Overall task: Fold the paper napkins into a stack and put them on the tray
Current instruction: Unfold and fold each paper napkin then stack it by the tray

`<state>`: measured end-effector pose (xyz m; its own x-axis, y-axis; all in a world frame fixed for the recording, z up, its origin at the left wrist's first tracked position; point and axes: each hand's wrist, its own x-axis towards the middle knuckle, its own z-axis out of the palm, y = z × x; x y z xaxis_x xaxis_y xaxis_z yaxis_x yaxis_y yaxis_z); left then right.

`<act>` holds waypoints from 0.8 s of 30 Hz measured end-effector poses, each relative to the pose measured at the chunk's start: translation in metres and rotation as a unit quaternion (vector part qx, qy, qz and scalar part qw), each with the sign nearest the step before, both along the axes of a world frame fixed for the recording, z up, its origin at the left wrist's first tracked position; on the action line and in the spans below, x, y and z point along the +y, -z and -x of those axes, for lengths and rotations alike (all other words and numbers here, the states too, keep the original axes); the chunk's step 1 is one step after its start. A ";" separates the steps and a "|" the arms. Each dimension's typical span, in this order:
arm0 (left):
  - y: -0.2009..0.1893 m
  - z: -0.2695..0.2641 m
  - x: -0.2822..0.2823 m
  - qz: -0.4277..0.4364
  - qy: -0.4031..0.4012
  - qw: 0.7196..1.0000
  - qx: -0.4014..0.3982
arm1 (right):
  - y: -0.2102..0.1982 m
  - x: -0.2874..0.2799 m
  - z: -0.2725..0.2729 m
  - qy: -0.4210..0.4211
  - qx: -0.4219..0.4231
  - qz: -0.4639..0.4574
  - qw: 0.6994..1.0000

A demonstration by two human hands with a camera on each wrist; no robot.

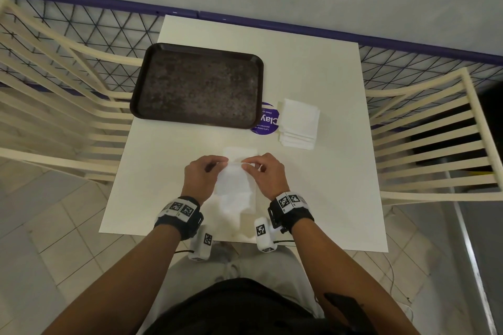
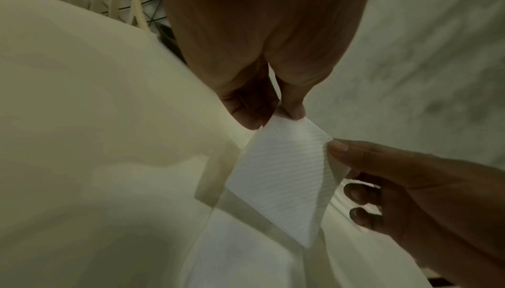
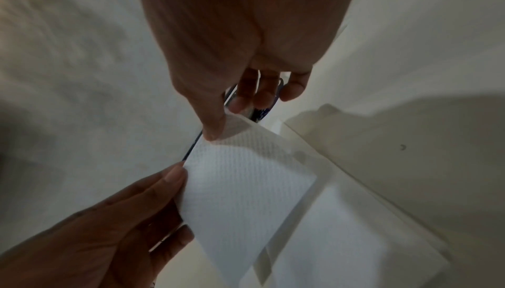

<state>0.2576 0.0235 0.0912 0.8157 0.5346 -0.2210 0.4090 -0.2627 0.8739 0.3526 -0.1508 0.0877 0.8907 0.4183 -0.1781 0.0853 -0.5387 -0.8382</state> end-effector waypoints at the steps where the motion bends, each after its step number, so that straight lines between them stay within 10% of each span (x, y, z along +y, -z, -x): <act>1: 0.000 0.000 0.000 -0.017 0.005 1.000 -0.003 | 0.000 0.001 -0.001 0.002 -0.005 0.013 1.000; 9: 0.006 -0.007 -0.005 -0.098 0.051 0.993 -0.039 | -0.018 0.024 -0.006 -0.054 -0.041 0.126 0.990; 24: 0.004 -0.026 -0.013 -0.020 -0.053 0.998 -0.010 | -0.025 0.020 -0.008 0.073 0.132 0.027 0.988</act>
